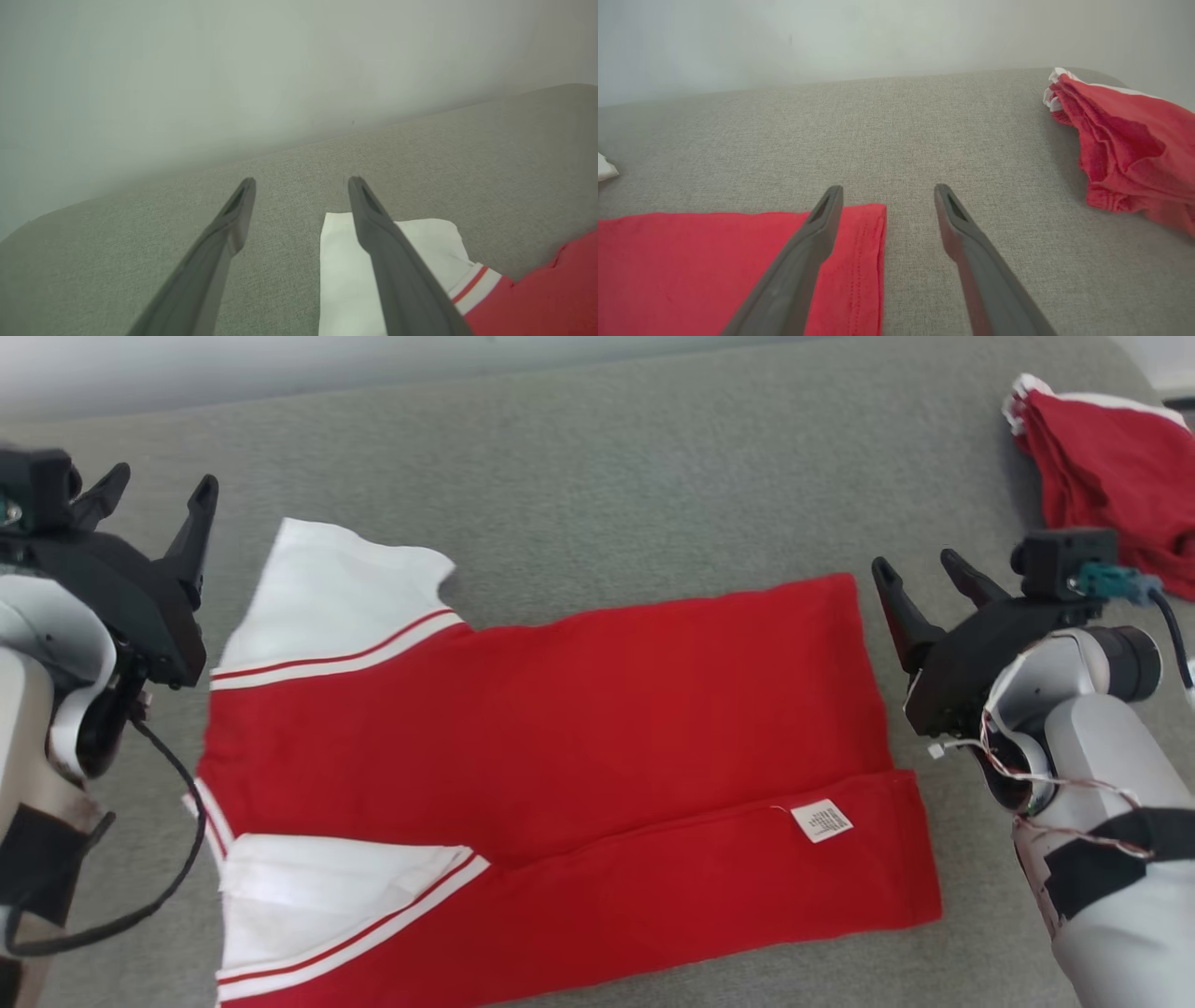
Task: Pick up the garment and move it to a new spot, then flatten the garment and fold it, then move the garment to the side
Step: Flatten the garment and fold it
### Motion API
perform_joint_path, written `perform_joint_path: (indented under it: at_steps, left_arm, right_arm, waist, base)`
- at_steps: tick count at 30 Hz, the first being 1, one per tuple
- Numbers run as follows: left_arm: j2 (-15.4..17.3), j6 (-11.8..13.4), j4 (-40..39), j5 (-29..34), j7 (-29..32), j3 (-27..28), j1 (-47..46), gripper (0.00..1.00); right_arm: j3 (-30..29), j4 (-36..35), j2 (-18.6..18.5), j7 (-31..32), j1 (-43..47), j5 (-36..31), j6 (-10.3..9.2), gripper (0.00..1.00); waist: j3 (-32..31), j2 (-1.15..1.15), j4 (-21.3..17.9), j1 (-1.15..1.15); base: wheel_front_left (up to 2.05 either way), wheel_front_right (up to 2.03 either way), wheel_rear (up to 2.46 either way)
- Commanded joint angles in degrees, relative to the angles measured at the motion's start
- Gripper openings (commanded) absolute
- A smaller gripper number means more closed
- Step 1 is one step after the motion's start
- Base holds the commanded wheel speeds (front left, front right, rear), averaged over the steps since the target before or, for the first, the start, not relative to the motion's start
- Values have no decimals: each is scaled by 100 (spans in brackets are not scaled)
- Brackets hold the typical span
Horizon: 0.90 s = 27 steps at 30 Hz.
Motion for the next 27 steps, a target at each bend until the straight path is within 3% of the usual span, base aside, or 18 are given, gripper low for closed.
perform_joint_path:
  at_steps: [1, 15, 27]
  left_arm:
    - [45, 8, 58, -79, 59, -69, -111, 100]
    - [298, 9, 983, -815, 960, -1130, -1011, 100]
    - [321, 9, 1475, -972, 1152, -1750, -1528, 100]
  right_arm:
    - [43, 57, -4, 44, -115, 70, -16, 100]
    - [702, 886, 284, 417, -907, 409, -16, 100]
    - [1124, 1520, 543, 421, -1515, 525, -16, 100]
  waist:
    - [199, -2, -210, -2]
    - [592, -2, -430, -2]
    - [818, -2, -573, -2]
  base:
    - [0, 0, 0]
    - [0, 0, 0]
    - [0, 0, 0]
